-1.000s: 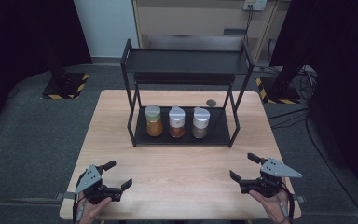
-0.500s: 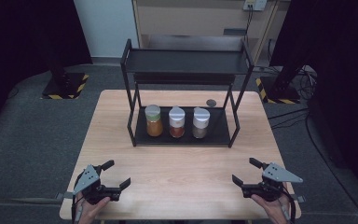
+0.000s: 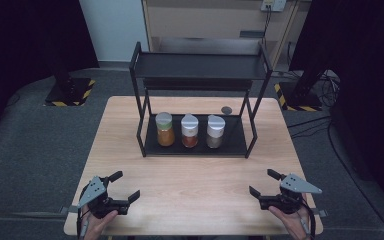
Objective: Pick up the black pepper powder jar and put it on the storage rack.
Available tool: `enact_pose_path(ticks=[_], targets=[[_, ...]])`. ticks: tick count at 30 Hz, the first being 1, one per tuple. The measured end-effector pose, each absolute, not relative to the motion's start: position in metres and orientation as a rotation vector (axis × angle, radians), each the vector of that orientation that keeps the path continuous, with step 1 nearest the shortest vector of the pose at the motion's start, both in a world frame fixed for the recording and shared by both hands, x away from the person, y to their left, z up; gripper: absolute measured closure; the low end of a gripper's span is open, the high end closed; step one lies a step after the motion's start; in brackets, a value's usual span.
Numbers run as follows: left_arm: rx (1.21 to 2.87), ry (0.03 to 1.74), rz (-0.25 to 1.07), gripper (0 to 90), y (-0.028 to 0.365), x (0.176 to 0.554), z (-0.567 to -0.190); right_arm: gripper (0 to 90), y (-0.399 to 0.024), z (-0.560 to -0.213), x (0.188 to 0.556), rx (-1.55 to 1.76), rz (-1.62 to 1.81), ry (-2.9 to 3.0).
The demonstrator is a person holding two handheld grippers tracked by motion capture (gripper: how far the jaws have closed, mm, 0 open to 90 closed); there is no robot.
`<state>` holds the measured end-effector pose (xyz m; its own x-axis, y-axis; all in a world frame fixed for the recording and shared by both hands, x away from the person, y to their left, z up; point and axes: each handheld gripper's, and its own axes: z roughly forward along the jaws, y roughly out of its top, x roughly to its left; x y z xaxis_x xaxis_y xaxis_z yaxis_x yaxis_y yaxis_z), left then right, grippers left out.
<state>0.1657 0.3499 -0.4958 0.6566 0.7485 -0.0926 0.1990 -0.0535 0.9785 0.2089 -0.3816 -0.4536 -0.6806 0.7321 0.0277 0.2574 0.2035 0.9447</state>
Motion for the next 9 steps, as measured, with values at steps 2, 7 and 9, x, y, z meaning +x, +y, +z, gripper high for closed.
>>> enact_pose_path(ticks=[2,7,9], targets=[[1.600,0.798,0.534,0.0,0.3497,0.1659,-0.4957,7.6,-0.3817,-0.4538,0.2093,0.922,1.483,2.056],[1.603,0.797,0.533,0.0,0.3495,0.1661,-0.4954,7.6,-0.3814,-0.4536,0.2095,0.921,1.481,2.059],[1.603,0.797,0.532,0.0,0.3495,0.1662,-0.4955,7.6,-0.3814,-0.4537,0.2101,0.920,1.481,2.061]])
